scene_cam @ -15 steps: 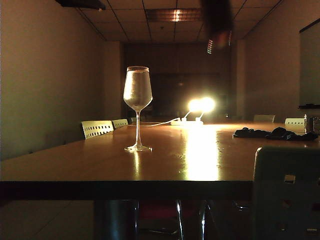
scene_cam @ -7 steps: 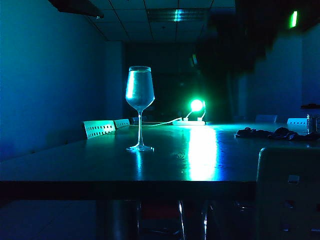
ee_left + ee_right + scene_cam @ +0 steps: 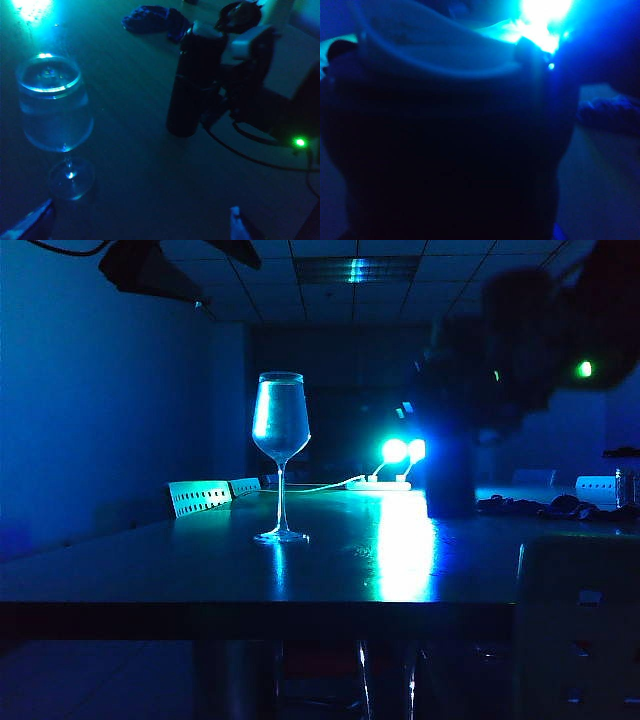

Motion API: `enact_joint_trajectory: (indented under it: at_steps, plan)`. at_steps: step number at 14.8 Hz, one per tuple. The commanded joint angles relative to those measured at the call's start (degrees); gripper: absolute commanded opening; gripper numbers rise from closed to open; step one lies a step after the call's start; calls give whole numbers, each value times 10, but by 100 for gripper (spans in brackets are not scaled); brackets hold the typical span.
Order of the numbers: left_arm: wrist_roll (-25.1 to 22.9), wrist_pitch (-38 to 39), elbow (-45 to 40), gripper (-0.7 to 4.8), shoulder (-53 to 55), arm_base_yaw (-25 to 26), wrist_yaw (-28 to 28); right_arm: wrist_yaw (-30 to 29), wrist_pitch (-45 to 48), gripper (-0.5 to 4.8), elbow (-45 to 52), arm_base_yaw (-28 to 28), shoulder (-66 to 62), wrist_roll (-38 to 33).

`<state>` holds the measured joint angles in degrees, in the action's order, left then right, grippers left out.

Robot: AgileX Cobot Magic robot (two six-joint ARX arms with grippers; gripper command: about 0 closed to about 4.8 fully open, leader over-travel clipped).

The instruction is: Pick up the black thermos cup, pour some water from it into the stemmed glass, and then put the thermos cup back on the table.

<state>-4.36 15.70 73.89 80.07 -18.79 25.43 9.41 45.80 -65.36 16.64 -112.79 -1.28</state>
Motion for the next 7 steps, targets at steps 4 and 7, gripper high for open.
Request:
enact_joint_trajectory:
  at_steps: [4, 7]
  plan:
    - [-17, -10, -2, 479, -2, 0, 3, -2, 64, 62, -6, -3, -38, -3]
    - [-17, -1, -2, 479, -2, 0, 4, -4, 50, 62, -6, -3, -37, -2]
